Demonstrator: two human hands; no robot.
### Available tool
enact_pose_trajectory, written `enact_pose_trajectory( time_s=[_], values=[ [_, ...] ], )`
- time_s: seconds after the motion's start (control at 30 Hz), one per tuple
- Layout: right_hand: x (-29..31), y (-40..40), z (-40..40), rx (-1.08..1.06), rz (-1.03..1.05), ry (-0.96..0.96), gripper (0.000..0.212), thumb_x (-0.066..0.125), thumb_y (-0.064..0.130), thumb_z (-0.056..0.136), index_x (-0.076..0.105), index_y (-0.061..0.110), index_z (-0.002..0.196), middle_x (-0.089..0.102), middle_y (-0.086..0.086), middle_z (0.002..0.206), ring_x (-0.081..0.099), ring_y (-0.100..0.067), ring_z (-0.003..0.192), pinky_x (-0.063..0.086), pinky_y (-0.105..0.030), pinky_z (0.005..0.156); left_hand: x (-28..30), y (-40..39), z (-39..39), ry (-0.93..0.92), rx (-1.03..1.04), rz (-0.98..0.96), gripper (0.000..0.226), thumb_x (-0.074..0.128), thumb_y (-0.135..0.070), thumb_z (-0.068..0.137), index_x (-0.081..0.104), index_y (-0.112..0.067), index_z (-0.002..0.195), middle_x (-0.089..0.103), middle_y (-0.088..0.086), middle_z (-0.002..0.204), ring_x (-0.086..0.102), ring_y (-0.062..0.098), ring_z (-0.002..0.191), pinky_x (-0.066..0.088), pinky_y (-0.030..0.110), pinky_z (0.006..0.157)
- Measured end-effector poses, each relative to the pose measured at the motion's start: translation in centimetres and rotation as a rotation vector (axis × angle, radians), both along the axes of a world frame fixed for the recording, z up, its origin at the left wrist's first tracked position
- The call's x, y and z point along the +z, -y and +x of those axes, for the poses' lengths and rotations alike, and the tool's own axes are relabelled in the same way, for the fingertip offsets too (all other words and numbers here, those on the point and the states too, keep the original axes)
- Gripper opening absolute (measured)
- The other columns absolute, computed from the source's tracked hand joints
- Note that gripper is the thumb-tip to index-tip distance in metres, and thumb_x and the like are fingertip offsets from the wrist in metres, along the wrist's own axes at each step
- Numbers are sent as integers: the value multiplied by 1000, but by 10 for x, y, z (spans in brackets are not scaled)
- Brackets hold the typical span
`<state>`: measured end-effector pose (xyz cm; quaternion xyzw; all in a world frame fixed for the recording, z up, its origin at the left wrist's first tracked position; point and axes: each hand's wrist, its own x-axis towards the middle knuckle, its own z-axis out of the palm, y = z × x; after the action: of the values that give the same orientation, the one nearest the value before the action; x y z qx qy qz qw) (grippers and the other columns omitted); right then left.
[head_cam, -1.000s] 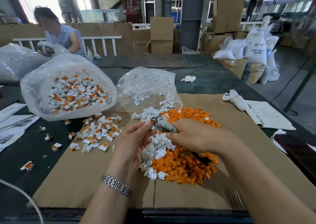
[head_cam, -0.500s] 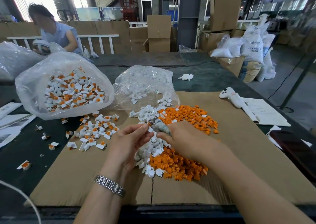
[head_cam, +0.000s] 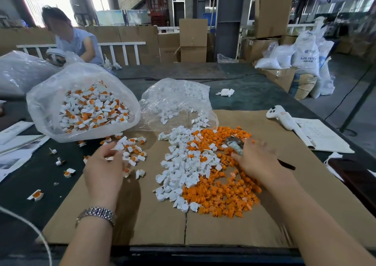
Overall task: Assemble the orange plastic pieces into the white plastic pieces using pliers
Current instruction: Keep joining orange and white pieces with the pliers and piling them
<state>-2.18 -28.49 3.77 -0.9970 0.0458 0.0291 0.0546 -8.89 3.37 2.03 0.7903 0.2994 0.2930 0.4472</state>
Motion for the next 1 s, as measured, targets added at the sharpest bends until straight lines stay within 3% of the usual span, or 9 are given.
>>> enact_pose_trajectory(
  time_s=[0.23, 0.33, 0.43, 0.5, 0.6, 0.7, 0.8, 0.87, 1.0],
  values=[
    [-14, -7, -1, -2, 17, 18, 69, 48, 56, 98, 35, 11, 148, 34, -22, 151, 35, -40, 139, 33, -55, 110, -13, 20, -5, -303, -289, 293, 23, 78, -25, 91, 76, -22, 113, 69, -2, 100, 59, 13, 88, 44, 30, 74],
    [-15, -6, 0, 25, -19, 32, 69, 48, 60, 97, 40, 10, 143, 39, -22, 148, 38, -40, 136, 35, -54, 108, -14, 24, -4, -357, -261, 405, 11, 73, -20, 95, 79, -23, 103, 72, 2, 108, 55, 13, 86, 38, 26, 74],
    [-18, -9, 3, 74, -88, 52, 70, 45, 65, 95, 45, 10, 138, 44, -19, 143, 42, -38, 132, 37, -53, 106, -15, 24, -1, -319, -240, 436, 18, 65, -17, 100, 77, -20, 111, 73, 4, 113, 64, 18, 93, 41, 25, 73],
    [-18, -11, 4, 86, -116, 60, 68, 44, 65, 96, 46, 11, 137, 44, -18, 143, 41, -36, 133, 38, -53, 107, -14, 23, 0, -239, -256, 286, 21, 62, -14, 101, 75, -22, 115, 76, 3, 105, 70, 14, 82, 47, 23, 67],
    [-19, -12, 4, 85, -114, 53, 66, 43, 64, 97, 47, 12, 137, 41, -18, 145, 37, -36, 135, 36, -54, 108, -9, 23, -1, -66, -358, -359, 21, 61, -7, 101, 76, -19, 109, 79, 7, 82, 74, 12, 64, 56, 18, 55],
    [-17, -12, 2, 99, -62, 71, 64, 44, 64, 96, 45, 14, 137, 40, -15, 143, 36, -33, 134, 35, -53, 107, -5, 21, -2, 67, -440, -826, 19, 74, -3, 87, 78, -5, 105, 79, 16, 92, 75, 17, 71, 61, 23, 62],
    [-4, -10, -1, 183, 43, 170, 48, 54, 53, 97, 47, 22, 133, 45, -5, 133, 42, -26, 128, 40, -48, 103, -6, 24, -2, 91, -466, -902, 39, 80, -6, 68, 77, -5, 107, 78, 16, 97, 74, 17, 75, 60, 22, 60],
    [8, -10, -4, 284, 129, 171, 26, 62, 43, 95, 58, 28, 115, 56, 6, 117, 53, -17, 114, 46, -44, 98, -6, 29, -2, 89, -470, -913, 42, 79, -9, 67, 75, -6, 109, 78, 15, 94, 73, 16, 70, 58, 21, 55],
    [18, -15, -16, 421, 168, -69, 15, 79, 36, 83, 69, 28, 90, 66, 13, 94, 62, -9, 90, 54, -32, 78, -7, 39, 0, 95, -530, -943, 24, 76, -17, 72, 80, -6, 93, 78, 18, 95, 72, 16, 66, 56, 21, 50]
  ],
)
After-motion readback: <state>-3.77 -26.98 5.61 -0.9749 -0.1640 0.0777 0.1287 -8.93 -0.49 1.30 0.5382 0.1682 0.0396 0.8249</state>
